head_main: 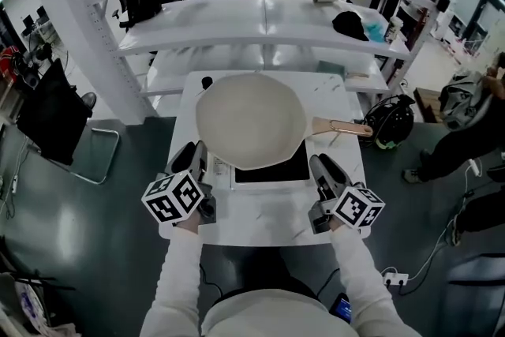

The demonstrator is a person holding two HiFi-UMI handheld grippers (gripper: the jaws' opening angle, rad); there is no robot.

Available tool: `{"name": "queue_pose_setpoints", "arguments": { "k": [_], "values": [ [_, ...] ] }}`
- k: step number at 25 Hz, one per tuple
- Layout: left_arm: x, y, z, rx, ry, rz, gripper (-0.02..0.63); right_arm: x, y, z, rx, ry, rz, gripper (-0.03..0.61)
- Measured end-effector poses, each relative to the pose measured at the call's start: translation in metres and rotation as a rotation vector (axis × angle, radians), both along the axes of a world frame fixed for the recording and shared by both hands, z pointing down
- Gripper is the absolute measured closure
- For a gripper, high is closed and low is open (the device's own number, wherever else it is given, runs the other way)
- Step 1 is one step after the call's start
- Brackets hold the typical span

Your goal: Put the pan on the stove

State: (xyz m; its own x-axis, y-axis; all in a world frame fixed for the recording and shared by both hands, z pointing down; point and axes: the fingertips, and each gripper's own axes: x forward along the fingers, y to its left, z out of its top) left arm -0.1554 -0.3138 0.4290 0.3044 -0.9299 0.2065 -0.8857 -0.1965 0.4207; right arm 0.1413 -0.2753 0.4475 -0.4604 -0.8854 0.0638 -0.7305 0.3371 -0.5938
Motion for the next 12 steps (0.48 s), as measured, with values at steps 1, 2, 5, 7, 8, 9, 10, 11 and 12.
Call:
{"name": "queue_pose_setpoints", "arguments": {
  "k": [1,2,5,7,8,9,10,11,12],
  "values": [
    [0.002,0.003,-0.001,0.007,-0.014,0.007,0.497,-0.002,0.003,-0.003,0.006,0.011,-0.002,0.43],
    [0.004,0.005,-0.003,0.014,-0.027,0.014,0.497,-0.004,0.006,-0.005,0.011,0.019,-0.007,0.445],
    [0.01,0.014,-0.008,0.036,-0.057,0.037,0.509,-0.01,0.014,-0.011,0.022,0.057,-0.011,0.46],
    [0.013,0.02,-0.009,0.042,-0.067,0.052,0.522,-0.014,0.019,-0.011,0.028,0.097,-0.004,0.483],
    [0.015,0.023,-0.009,0.043,-0.071,0.059,0.529,-0.016,0.021,-0.012,0.03,0.116,-0.003,0.491],
    [0.016,0.025,-0.009,0.044,-0.076,0.066,0.534,-0.017,0.024,-0.012,0.032,0.134,-0.003,0.497],
    [0.017,0.027,-0.008,0.046,-0.083,0.072,0.541,-0.019,0.027,-0.013,0.036,0.152,-0.002,0.506],
    [0.018,0.03,-0.008,0.047,-0.09,0.079,0.546,-0.021,0.029,-0.014,0.041,0.172,-0.001,0.514],
    [0.019,0.033,-0.008,0.048,-0.097,0.085,0.551,-0.024,0.033,-0.016,0.047,0.193,0.0,0.52]
  ]
}}
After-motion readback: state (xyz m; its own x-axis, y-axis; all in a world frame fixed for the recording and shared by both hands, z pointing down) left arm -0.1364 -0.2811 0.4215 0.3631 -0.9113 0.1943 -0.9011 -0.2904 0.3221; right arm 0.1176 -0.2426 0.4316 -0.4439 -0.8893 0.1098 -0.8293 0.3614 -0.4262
